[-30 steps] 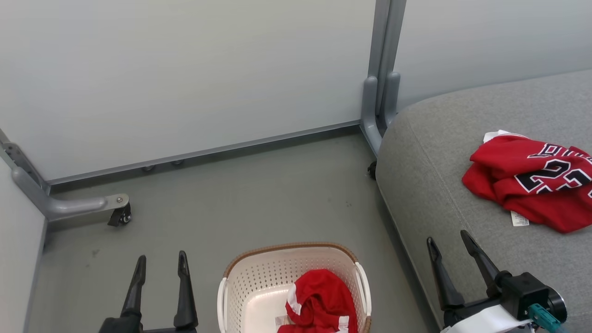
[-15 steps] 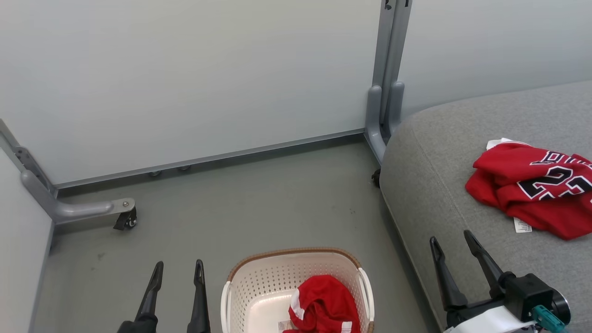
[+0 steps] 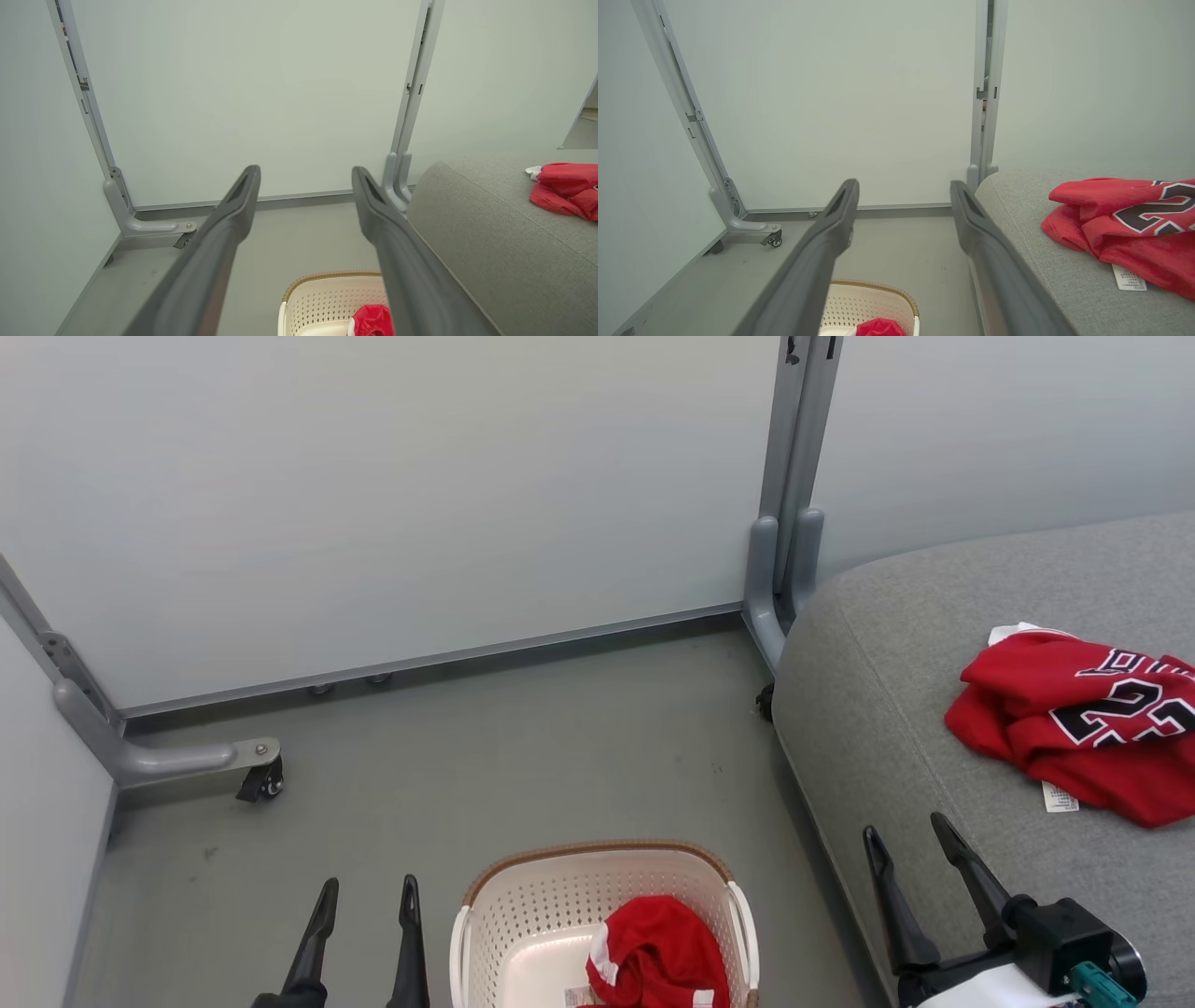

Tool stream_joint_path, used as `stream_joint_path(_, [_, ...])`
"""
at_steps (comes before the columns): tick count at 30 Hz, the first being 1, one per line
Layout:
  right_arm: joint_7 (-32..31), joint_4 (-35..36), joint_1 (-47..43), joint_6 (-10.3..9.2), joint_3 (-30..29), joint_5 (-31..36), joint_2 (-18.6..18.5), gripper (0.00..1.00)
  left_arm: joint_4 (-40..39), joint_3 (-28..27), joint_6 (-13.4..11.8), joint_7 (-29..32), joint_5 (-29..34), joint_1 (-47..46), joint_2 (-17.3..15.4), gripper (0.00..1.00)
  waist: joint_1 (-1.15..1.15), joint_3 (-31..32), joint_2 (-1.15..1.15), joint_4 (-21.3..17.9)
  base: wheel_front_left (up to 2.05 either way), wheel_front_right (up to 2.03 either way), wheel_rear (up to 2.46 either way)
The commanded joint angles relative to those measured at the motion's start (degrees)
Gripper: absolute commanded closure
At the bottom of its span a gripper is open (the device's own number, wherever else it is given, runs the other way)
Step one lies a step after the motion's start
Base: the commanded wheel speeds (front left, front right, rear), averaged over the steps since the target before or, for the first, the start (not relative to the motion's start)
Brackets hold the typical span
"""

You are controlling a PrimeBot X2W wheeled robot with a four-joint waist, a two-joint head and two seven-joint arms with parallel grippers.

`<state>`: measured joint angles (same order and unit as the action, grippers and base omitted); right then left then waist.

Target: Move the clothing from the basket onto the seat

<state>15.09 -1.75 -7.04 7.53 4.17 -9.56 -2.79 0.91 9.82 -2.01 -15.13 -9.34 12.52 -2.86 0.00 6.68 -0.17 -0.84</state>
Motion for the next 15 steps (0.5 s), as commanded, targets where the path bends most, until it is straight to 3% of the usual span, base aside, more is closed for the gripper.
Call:
stream_joint_path(1, [0.1,0.2,-0.8,-0.08,-0.1,-0.3,-0.2,0.0,0.2,0.1,0.0,0.0,0.0,0.9,-0.1,0.0,0.0,-0.1,0.17,0.0,0.0,0.0,0.0])
stream_joint_path(15, [0.1,1.0,1.3,-0.08,0.3,0.9,-0.2,0.0,0.8,1.7,0.5,0.0,0.4,-2.3,-0.1,0.0,0.0,-7.4,0.17,0.1,0.0,0.0,0.0])
